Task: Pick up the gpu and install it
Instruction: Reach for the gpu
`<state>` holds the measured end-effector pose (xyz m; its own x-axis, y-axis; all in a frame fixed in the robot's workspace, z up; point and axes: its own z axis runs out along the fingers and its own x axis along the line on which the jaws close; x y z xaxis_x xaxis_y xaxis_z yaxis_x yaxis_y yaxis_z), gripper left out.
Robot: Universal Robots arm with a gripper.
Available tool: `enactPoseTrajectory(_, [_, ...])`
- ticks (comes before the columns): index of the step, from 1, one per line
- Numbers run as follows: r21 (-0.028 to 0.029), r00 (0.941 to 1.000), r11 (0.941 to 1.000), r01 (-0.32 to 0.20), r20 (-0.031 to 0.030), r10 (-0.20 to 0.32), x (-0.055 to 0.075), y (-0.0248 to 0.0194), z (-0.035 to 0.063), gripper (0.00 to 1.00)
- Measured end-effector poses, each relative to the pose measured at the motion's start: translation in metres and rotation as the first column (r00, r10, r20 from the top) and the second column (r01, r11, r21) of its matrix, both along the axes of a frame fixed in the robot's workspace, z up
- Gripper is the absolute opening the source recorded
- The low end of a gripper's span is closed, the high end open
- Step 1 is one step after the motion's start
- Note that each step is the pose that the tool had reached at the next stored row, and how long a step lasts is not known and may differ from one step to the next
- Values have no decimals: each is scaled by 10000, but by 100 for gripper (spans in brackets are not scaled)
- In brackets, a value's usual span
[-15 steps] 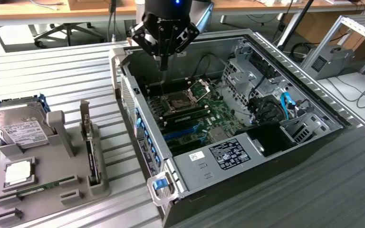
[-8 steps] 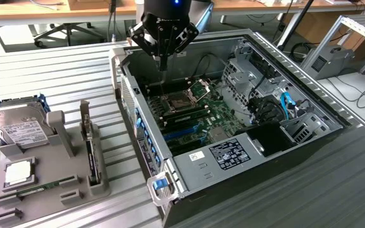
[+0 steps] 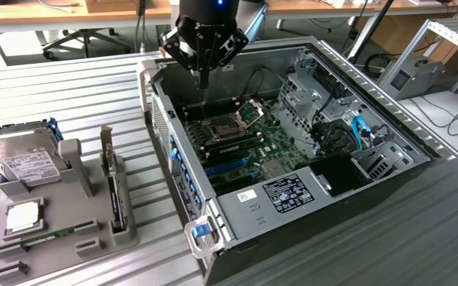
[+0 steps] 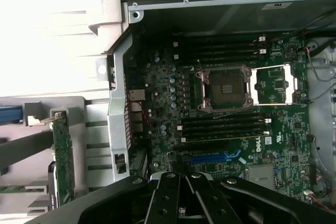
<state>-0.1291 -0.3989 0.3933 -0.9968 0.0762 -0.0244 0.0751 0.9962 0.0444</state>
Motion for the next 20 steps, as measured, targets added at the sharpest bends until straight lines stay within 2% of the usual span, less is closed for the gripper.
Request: enactPoseTrajectory(20, [0, 10000, 10000, 0, 0, 0, -45, 0, 0, 11])
